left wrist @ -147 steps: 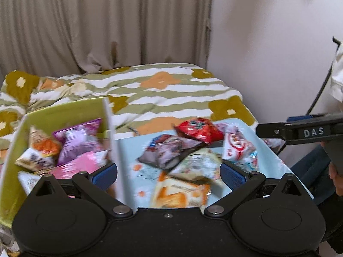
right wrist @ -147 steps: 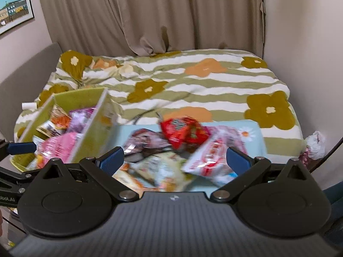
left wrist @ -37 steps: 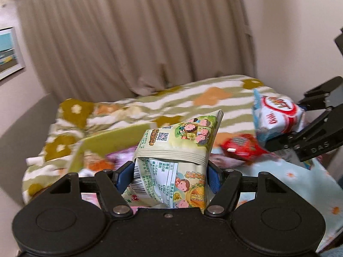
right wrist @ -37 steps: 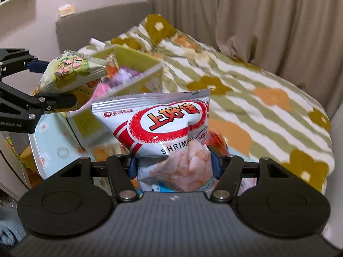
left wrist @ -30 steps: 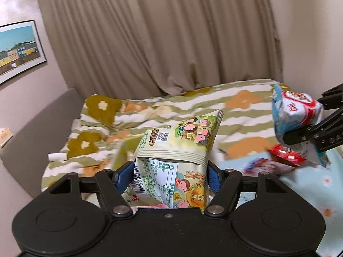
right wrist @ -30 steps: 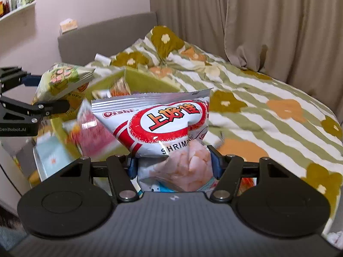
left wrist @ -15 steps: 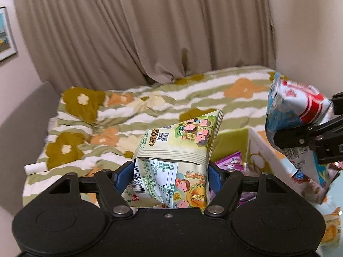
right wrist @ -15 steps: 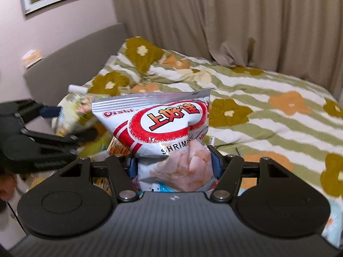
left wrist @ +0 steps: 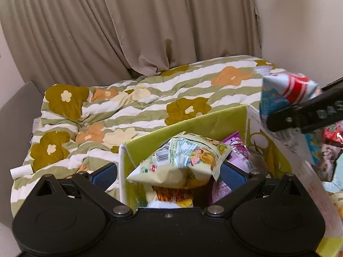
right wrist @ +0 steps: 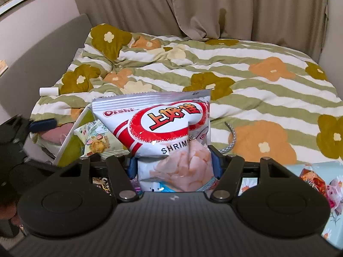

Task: Organize snacks
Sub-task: 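Carry both bags into the box and open both tools to release them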

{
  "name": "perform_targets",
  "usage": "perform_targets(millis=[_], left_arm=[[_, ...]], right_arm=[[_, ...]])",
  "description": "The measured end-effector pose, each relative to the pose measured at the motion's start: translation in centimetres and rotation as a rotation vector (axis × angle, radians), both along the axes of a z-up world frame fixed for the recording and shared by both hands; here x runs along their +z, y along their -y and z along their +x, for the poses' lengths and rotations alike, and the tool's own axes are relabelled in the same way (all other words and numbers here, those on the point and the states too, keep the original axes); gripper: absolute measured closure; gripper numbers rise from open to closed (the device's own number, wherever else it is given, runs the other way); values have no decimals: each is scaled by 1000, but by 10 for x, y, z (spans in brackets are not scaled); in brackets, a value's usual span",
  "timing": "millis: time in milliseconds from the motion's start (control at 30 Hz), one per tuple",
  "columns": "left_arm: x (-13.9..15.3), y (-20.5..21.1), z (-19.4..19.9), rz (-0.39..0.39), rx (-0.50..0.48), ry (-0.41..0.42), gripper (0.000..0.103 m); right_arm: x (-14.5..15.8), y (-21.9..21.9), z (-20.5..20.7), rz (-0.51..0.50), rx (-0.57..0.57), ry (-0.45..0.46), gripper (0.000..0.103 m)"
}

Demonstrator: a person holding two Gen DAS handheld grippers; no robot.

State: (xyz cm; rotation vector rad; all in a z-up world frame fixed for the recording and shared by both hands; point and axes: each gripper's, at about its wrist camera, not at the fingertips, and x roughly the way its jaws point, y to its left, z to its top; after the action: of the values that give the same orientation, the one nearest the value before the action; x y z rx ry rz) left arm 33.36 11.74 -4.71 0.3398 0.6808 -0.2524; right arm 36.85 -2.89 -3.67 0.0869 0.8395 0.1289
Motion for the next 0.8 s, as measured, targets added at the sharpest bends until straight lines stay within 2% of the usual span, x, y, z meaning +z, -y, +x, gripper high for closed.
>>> perform_targets(millis=[300,367,400,600,800], left_arm=[[19,-9,-10,-10,44,30,0],[18,-9,-11,-2,56,25,0],[16,-10,-12,-2,57,22,0],[6,-14,-19,-24,65,-18,0],[9,-14,-24,-46,83,-32,0]], right_arm=[[4,-9,22,53,21,-6,22],[0,-11,30,74,16,-4,16],[-3,-11,33,79,10,-3,1],[-14,-3,30,119,-24,-7,0],[-7,3,15,98,-38,12,0]])
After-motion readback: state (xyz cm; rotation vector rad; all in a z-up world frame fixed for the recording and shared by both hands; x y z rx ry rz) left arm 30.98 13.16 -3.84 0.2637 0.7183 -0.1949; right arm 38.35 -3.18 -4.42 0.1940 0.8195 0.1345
